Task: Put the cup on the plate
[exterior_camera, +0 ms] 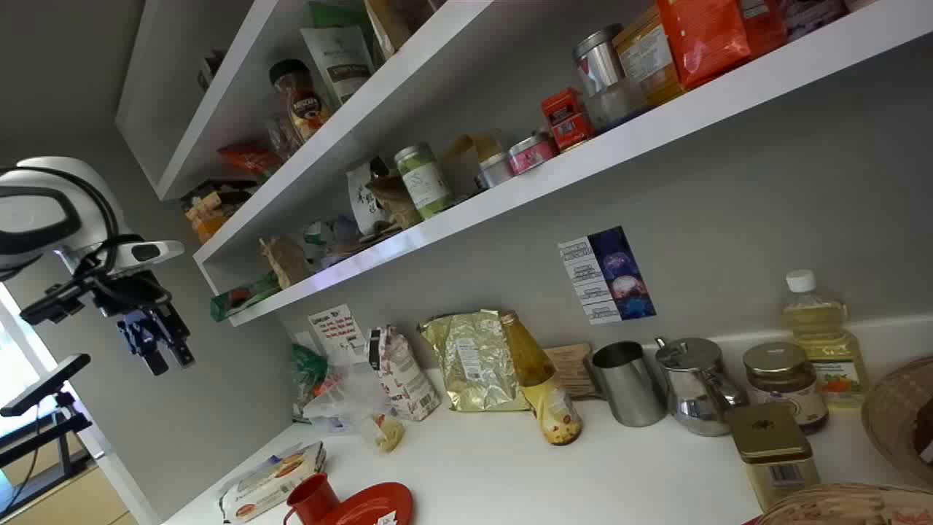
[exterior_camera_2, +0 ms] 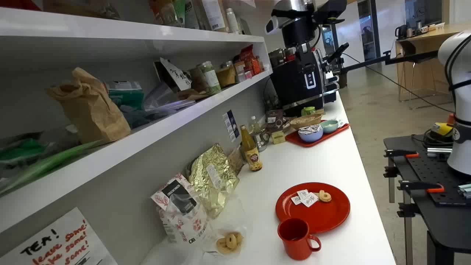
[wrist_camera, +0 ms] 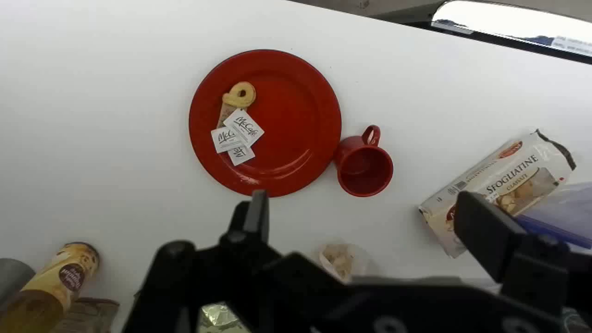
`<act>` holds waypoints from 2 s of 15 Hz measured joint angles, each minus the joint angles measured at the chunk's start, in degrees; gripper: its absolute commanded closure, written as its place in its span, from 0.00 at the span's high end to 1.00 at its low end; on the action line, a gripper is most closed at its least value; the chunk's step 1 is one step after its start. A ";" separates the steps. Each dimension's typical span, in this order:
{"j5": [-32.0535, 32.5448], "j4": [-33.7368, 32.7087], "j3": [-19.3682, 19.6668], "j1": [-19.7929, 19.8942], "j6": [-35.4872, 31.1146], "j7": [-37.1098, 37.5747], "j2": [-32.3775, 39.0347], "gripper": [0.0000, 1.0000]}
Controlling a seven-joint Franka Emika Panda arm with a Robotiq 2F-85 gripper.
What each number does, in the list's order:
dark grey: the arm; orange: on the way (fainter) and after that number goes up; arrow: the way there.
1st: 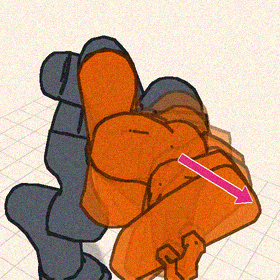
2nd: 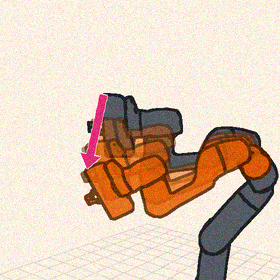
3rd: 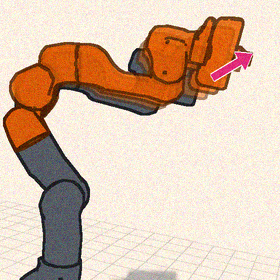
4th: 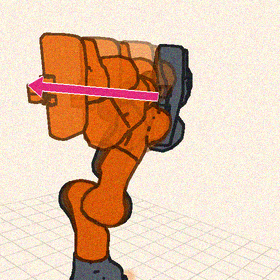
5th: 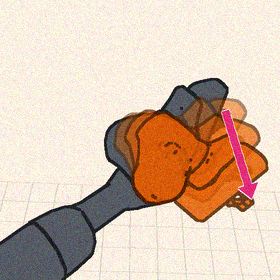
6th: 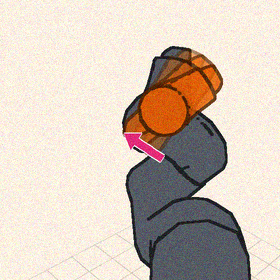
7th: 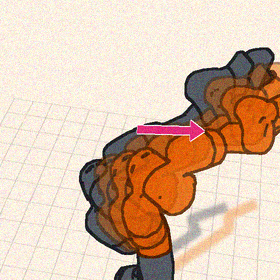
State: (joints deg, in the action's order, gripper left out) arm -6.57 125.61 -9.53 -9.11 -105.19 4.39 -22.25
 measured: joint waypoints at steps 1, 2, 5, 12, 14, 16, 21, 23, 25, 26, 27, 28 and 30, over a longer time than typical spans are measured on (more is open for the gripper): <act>0.00 -0.03 0.00 0.00 -0.03 0.00 -0.02 1.00; 0.00 -0.05 0.00 0.00 -0.03 0.00 -0.02 1.00; 0.00 -0.05 0.00 0.00 -0.03 0.00 -0.02 1.00; 0.00 -0.02 0.00 0.00 -0.29 0.00 0.38 1.00; 0.00 -0.03 -0.01 0.00 -1.56 0.07 1.41 1.00; 0.00 -0.03 -0.25 0.00 -4.49 0.99 3.14 1.00; 0.02 0.03 -1.08 -0.01 -16.26 3.93 10.11 1.00; 0.10 -0.08 -1.82 -0.13 -19.38 4.73 12.85 1.00; 0.29 -0.32 -2.52 -0.27 -21.34 5.19 15.62 1.00; 0.46 -0.46 -2.79 -0.39 -22.12 5.54 16.99 1.00; 0.74 -0.64 -3.03 -0.54 -22.84 5.83 18.48 1.00; 1.24 -0.91 -3.18 -0.76 -23.41 6.19 19.94 1.00; 2.66 -1.99 -3.37 -1.27 -23.71 7.17 23.20 1.00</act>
State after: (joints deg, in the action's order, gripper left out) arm -3.90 123.61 -12.90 -10.38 -128.90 11.56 0.94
